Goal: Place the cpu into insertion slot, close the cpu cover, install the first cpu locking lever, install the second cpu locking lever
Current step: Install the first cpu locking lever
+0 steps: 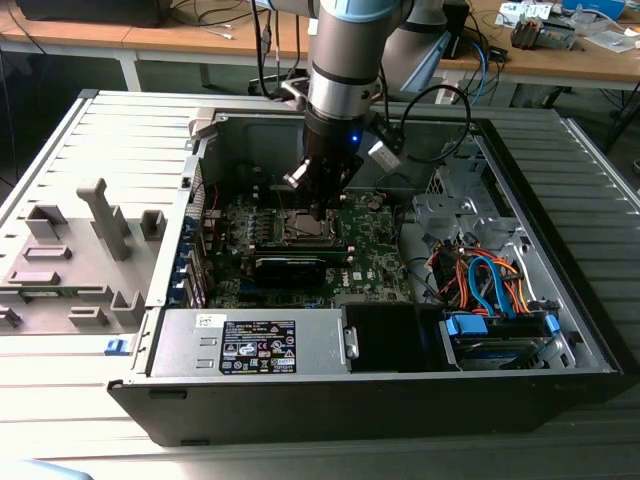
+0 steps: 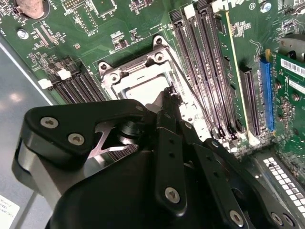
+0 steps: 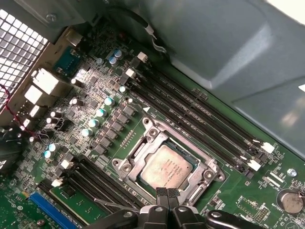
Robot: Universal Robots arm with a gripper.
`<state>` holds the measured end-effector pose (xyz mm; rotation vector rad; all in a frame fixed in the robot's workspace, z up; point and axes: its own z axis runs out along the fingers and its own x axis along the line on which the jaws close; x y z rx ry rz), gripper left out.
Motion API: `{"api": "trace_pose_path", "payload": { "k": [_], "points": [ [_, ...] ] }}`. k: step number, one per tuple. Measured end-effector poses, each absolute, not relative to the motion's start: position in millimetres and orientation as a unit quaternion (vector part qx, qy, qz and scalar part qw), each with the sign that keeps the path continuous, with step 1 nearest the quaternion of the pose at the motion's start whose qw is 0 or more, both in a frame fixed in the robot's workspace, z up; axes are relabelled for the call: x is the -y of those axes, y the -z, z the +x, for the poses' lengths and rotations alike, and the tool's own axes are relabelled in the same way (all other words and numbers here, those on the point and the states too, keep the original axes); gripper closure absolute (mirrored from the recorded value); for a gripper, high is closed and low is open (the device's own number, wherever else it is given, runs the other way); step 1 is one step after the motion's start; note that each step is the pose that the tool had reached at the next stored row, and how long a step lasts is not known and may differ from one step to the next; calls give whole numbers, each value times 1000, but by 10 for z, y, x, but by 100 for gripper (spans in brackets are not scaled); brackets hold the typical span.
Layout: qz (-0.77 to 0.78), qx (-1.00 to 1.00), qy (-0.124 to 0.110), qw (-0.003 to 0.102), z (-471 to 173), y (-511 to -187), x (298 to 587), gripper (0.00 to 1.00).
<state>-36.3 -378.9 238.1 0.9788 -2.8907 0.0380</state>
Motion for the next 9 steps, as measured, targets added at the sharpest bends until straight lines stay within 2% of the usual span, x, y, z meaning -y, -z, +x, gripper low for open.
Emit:
{"api": "trace_pose_path", "payload": {
  "k": [9],
  "points": [
    [336,941,-13,45,-363,-2381,3789,89]
  ]
}}
